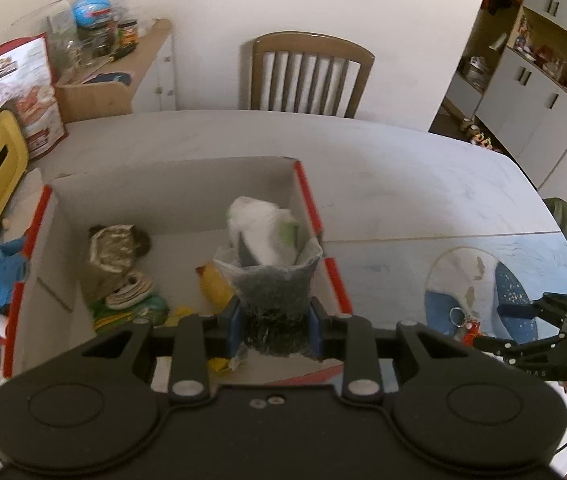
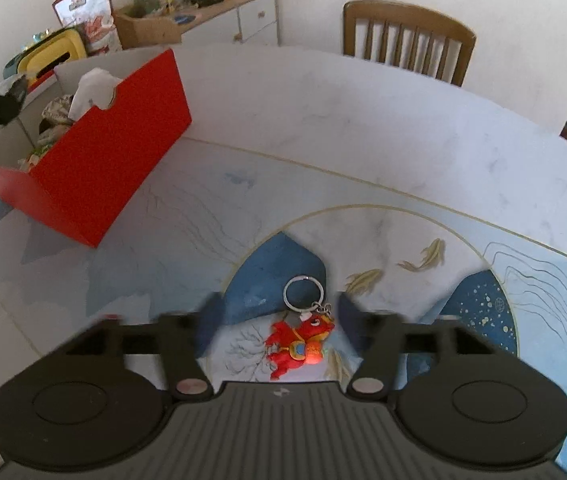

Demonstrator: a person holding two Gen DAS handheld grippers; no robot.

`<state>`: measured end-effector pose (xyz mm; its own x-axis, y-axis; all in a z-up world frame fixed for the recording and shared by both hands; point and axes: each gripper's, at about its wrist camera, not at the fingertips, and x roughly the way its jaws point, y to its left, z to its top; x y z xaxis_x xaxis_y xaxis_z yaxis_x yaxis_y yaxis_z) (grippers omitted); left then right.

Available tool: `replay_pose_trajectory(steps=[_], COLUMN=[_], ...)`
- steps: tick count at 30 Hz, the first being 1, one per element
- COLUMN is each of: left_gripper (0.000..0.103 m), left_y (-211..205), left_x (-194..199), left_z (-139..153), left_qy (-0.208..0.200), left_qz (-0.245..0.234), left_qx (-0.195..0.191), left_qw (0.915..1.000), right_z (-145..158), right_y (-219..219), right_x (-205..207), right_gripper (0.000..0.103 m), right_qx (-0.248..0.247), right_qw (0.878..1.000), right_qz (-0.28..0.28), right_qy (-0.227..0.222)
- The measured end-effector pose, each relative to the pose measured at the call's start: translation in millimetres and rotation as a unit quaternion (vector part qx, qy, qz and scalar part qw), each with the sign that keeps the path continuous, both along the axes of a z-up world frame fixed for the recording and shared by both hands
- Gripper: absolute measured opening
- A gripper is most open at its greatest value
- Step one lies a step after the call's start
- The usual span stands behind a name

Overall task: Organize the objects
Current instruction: 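Carry the black granule bag and red horse over the cardboard box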

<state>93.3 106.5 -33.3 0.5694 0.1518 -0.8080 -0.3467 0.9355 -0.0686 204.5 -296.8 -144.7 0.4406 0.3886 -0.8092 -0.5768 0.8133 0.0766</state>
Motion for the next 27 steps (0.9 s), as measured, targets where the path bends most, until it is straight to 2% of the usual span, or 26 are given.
replay_pose_trajectory(steps=[12, 20, 27], left_gripper=[0.030, 0.030, 0.030], left_y=[5.0, 3.7, 5.4], left_x=[-10.3, -10.2, -11.0], left_z=[-4.1, -6.0, -3.3], left_qy=[0.001, 0.002, -0.003], left_qz=[0.012, 0.012, 0.013], left_qx=[-0.007, -0.004, -0.003], left_qw=[0.9999, 0.9999, 0.9999], right_z=[-30.5, -35.4, -24.5], right_y=[1.0, -0.9, -3.3], right_x=[-4.9, -8.1, -11.6], right_gripper=[0.066, 0.038, 0.037], right_qx=[-0.035, -0.039, -0.022], right_qw=[0.999, 0.999, 0.999], right_qz=[-0.018, -0.024, -0.027], right_qy=[0.024, 0.023, 0.017])
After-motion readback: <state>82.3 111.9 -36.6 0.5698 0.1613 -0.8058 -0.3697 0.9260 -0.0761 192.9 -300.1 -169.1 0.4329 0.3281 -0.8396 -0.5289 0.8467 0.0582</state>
